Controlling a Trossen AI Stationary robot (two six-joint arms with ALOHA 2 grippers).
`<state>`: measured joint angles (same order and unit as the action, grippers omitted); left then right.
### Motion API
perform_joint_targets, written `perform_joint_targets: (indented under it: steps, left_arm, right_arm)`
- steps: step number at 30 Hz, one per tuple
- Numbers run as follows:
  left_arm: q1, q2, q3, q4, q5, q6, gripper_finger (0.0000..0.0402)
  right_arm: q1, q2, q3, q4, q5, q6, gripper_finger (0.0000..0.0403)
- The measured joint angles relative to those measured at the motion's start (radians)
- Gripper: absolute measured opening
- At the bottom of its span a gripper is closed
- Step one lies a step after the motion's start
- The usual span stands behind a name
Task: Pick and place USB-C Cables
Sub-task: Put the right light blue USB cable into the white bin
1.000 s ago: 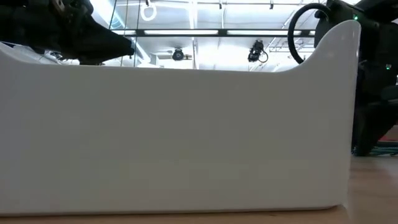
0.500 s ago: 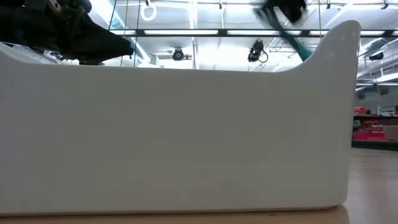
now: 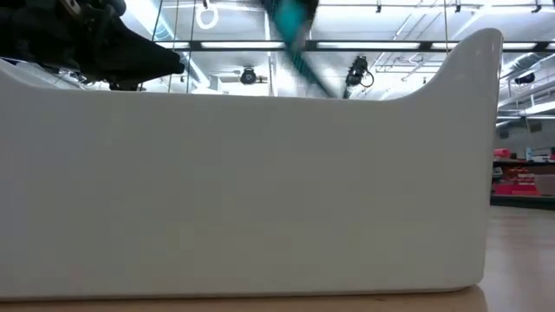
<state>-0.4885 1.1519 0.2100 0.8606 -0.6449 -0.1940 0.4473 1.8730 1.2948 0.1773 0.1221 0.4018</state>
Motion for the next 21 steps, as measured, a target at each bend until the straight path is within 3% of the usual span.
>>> perform_joint_targets:
  steps: [5,11,21]
  left_arm:
    - [0.003,0.0,0.0,0.003,-0.002,-0.002,0.0068]
    - [0.002,0.0,0.0,0.003,-0.001,-0.008,0.0064]
    - [0.003,0.0,0.0,0.003,-0.001,-0.031,0.0062]
  right_arm:
    - [-0.037,0.123,0.116,-0.072,-0.093,0.021,0.0014]
    - [-0.044,0.206,0.21,-0.336,-0.116,0.091,0.0015]
    - [-0.044,0.206,0.194,-0.339,-0.116,0.111,0.0062]
